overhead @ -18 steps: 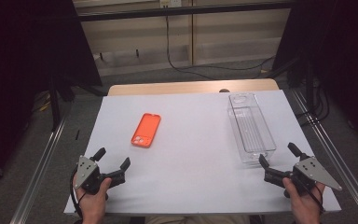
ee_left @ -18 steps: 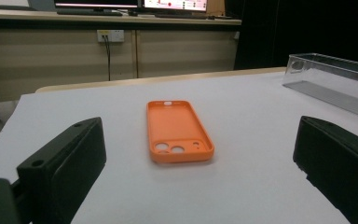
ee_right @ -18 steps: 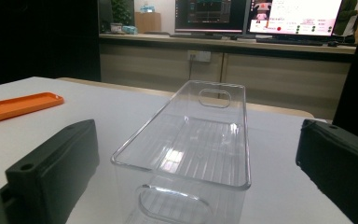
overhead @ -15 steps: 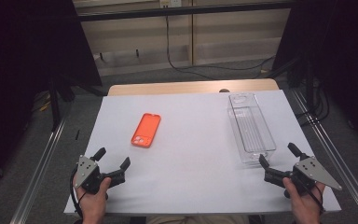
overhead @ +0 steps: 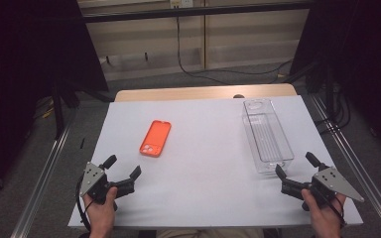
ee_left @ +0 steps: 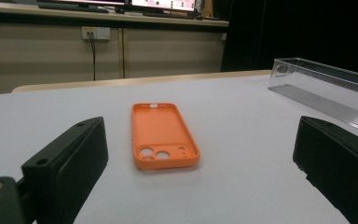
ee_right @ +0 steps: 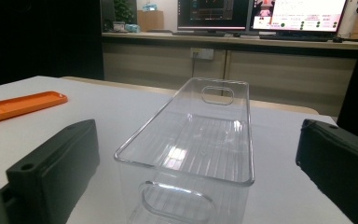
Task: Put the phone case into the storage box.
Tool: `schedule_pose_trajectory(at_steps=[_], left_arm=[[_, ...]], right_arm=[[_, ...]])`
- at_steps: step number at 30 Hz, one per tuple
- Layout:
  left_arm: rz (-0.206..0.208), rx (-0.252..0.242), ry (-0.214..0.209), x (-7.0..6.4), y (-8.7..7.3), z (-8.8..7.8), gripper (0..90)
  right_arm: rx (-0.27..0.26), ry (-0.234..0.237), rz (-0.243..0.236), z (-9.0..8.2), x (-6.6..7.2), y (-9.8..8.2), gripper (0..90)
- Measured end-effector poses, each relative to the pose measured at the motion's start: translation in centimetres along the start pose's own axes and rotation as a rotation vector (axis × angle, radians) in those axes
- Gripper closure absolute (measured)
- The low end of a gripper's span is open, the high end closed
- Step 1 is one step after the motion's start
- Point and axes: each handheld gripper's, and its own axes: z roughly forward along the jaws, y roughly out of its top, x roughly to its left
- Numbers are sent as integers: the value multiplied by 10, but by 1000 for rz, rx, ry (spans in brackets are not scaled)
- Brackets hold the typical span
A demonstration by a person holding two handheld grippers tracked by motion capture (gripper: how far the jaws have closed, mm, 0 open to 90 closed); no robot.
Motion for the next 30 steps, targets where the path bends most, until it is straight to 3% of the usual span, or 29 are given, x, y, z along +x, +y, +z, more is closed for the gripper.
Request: schedule_pose_trajectory(at_steps=[6, 11, 20, 22, 30], left_arm=[[9, 6, -21, -1, 0, 1, 25], [10, -15, -3, -2, 1, 4, 25], [39, -9, 17, -3, 7, 16, 25], [65, -2, 31, -5, 9, 20, 25], [64, -16, 45, -1, 14, 30, 24]], right_arm=[[-6, 6, -7, 0, 2, 1, 0], [-1, 5, 1, 0, 2, 1, 0], [0, 9, -4, 0, 2, 0, 0], [-1, 9, -3, 0, 2, 0, 0], [6, 10, -2, 1, 2, 0, 0]])
